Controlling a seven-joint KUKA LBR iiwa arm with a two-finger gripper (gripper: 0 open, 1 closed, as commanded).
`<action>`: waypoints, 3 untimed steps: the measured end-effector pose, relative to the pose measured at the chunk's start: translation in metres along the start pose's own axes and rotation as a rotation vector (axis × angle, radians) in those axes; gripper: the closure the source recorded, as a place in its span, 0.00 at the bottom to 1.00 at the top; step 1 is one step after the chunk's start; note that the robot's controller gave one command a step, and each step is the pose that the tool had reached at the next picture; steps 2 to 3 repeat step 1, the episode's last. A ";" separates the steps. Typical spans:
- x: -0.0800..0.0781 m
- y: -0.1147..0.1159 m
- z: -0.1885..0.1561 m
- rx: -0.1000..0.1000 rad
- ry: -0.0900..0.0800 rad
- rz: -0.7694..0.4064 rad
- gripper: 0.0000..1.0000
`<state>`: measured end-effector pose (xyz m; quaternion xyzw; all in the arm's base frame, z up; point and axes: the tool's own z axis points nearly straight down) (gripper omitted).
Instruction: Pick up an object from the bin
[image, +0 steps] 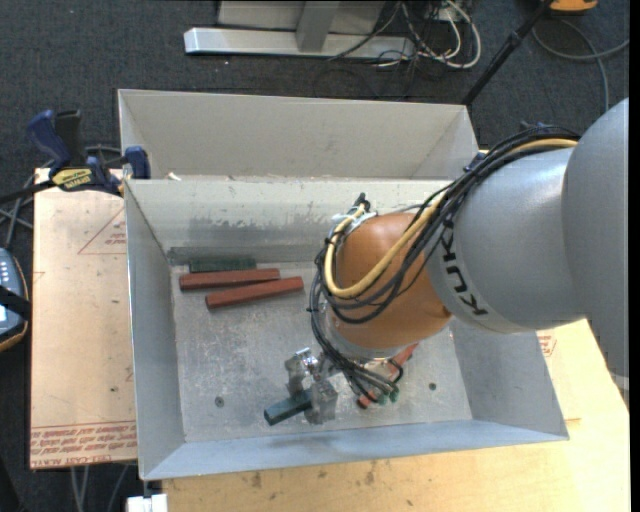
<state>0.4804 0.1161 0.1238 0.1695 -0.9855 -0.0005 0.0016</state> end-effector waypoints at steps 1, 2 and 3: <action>0.001 0.000 -0.016 0.000 0.002 0.000 1.00; 0.001 0.000 -0.016 0.000 0.002 0.000 1.00; 0.001 0.000 -0.016 0.000 0.002 0.000 1.00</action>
Offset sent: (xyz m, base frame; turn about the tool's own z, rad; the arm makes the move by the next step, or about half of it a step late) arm -0.0001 0.0000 0.0548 0.0000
